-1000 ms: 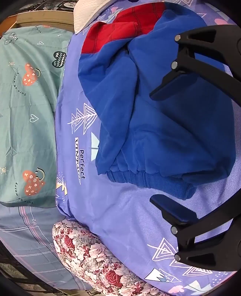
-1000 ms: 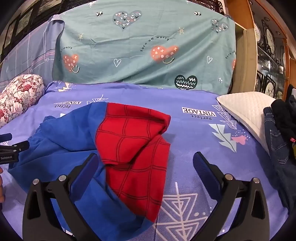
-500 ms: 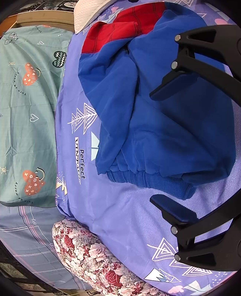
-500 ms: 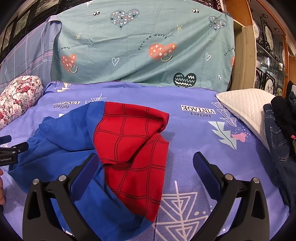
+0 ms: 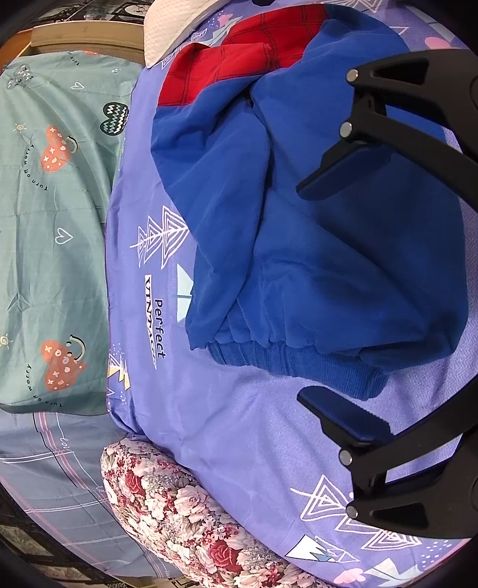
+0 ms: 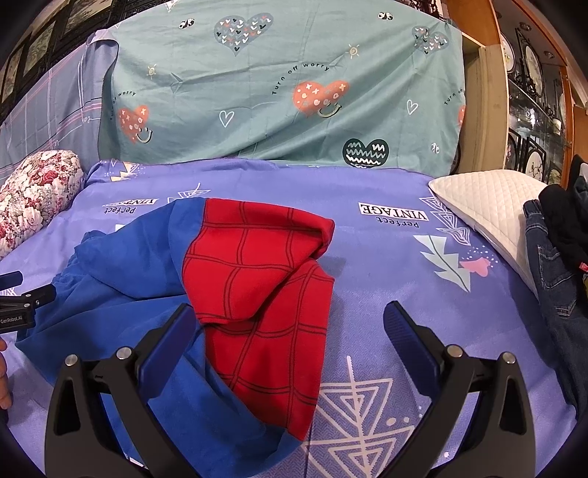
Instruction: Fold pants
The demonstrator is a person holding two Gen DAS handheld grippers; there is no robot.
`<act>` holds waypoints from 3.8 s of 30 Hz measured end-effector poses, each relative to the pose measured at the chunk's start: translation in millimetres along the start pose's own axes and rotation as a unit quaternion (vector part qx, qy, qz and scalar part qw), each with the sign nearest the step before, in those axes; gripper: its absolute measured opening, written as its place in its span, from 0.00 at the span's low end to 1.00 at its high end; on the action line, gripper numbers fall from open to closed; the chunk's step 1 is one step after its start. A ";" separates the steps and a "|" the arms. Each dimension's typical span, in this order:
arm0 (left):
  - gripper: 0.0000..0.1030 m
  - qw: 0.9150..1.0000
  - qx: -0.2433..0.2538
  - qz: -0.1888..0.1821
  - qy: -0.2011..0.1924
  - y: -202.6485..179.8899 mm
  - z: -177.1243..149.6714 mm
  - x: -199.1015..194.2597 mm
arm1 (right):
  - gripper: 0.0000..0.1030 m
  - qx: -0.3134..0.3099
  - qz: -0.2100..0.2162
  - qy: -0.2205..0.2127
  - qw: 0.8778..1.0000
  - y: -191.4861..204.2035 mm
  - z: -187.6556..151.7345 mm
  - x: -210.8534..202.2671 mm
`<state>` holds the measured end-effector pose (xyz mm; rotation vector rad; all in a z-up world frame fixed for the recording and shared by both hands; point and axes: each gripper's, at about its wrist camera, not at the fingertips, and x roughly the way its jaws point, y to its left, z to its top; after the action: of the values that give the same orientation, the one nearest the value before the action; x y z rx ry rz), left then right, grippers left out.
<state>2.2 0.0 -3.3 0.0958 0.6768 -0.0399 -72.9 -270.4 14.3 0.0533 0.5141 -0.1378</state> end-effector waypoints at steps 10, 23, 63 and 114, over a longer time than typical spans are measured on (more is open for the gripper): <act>0.98 1.000 -0.005 0.001 0.000 1.8 0.3 -0.3 | 0.99 0.000 0.000 -0.001 1.000 0.2 -0.1 0.0; 0.98 1.000 -0.004 0.001 0.000 1.5 0.1 0.1 | 0.99 0.000 0.000 -0.001 1.000 0.1 -0.3 0.1; 0.98 1.000 -0.021 0.000 0.011 20.1 0.8 -15.7 | 0.99 0.004 -0.001 -0.002 1.000 -0.6 1.1 -1.2; 0.45 0.910 -0.308 -0.219 0.172 103.5 -30.1 49.3 | 0.06 -0.357 0.153 0.249 0.887 326.4 107.1 199.8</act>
<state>28.9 105.8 -49.7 -0.6770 1.0257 -0.2439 198.5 19.8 14.1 -0.5653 1.0371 0.3946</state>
